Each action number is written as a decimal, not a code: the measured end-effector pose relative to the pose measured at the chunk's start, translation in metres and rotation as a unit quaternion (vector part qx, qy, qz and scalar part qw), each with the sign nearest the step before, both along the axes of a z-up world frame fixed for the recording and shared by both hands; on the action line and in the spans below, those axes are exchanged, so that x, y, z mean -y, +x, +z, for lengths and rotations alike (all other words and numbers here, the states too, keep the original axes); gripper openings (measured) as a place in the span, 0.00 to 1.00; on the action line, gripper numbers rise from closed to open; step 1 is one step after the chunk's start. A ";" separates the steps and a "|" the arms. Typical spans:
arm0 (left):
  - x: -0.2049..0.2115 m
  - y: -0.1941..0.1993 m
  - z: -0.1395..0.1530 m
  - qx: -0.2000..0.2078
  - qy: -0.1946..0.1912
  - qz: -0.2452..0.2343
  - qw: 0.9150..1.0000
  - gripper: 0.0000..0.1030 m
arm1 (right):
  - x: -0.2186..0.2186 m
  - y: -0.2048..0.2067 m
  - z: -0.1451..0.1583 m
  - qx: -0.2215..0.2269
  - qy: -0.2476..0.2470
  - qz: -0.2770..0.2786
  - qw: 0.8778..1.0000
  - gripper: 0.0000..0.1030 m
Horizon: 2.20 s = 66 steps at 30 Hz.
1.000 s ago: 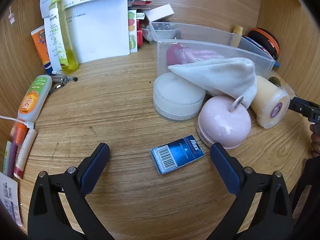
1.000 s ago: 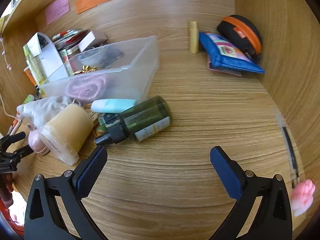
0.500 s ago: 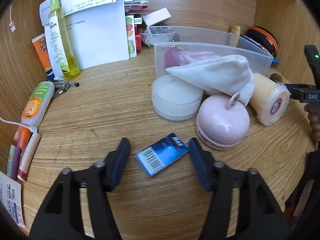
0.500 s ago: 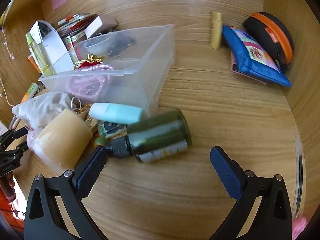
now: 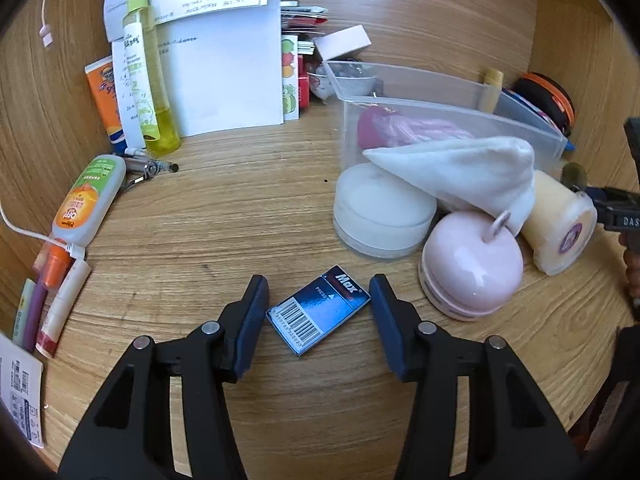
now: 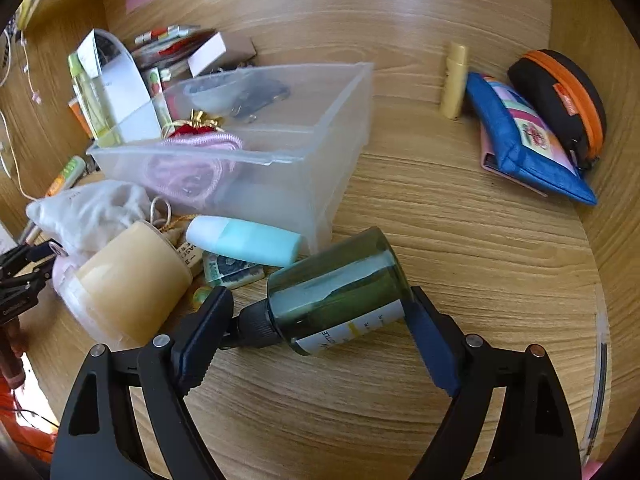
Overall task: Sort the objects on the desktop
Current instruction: 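Grasp the blue card box with the left tool while the right tool grasps the green bottle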
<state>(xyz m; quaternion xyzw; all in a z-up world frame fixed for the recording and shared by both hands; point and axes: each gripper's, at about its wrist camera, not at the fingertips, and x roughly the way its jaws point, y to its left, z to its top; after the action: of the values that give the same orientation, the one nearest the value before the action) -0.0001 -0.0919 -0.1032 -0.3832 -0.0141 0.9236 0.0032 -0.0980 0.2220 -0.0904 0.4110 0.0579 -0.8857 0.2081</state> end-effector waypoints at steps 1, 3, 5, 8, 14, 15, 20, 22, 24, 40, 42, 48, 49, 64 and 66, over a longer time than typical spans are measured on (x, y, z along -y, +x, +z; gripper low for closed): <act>0.000 0.000 0.000 -0.002 0.001 0.003 1.000 0.50 | -0.002 0.001 0.002 -0.001 -0.001 -0.001 1.000 0.82; 0.001 0.001 0.002 -0.007 0.003 0.007 1.000 0.50 | -0.007 0.004 0.006 -0.005 -0.006 -0.005 1.000 0.82; 0.000 0.002 0.005 -0.015 -0.002 0.012 1.000 0.50 | -0.012 0.007 0.012 -0.010 -0.013 -0.009 1.000 0.82; 0.000 0.002 0.011 -0.027 -0.001 0.011 1.000 0.50 | -0.018 0.012 0.023 -0.018 -0.024 -0.016 0.999 0.82; 0.000 0.000 0.031 -0.058 0.001 0.003 0.998 0.50 | -0.021 0.022 0.047 -0.054 -0.038 -0.019 0.998 0.82; 0.000 -0.001 0.037 -0.067 0.002 0.001 0.998 0.50 | -0.020 0.024 0.052 -0.060 -0.041 -0.018 0.997 0.82; -0.002 -0.003 0.059 -0.112 -0.013 -0.007 0.994 0.50 | -0.018 0.033 0.069 -0.089 -0.047 -0.016 0.995 0.82; -0.002 -0.007 0.069 -0.128 -0.017 -0.012 0.992 0.50 | -0.017 0.035 0.073 -0.093 -0.049 -0.018 0.994 0.82; -0.002 -0.011 0.078 -0.142 -0.019 -0.018 0.990 0.50 | -0.016 0.036 0.076 -0.094 -0.052 -0.018 0.994 0.82; -0.011 -0.071 0.124 -0.195 0.019 -0.090 0.976 0.50 | 0.009 0.023 0.108 -0.136 -0.064 -0.003 0.989 0.82; -0.016 -0.078 0.126 -0.193 0.019 -0.098 0.976 0.50 | 0.014 0.019 0.111 -0.138 -0.068 0.004 0.988 0.82; -0.029 -0.096 0.128 -0.192 0.019 -0.107 0.975 0.50 | 0.034 -0.003 0.115 -0.138 -0.075 0.032 0.987 0.82; -0.030 -0.101 0.128 -0.191 0.020 -0.108 0.975 0.50 | 0.037 -0.007 0.115 -0.137 -0.076 0.036 0.987 0.82; -0.058 -0.161 0.105 -0.123 0.026 -0.112 0.986 0.50 | 0.080 -0.083 0.088 -0.076 -0.084 0.062 0.992 0.82; -0.061 -0.166 0.098 -0.112 0.023 -0.118 0.986 0.50 | 0.081 -0.086 0.082 -0.069 -0.078 0.062 0.993 0.82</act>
<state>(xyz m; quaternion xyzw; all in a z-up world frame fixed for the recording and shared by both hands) -0.1666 -0.0308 -0.0050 -0.2761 0.0105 0.9533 0.1222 -0.1840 0.1413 -0.0085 0.3272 0.0280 -0.8990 0.2897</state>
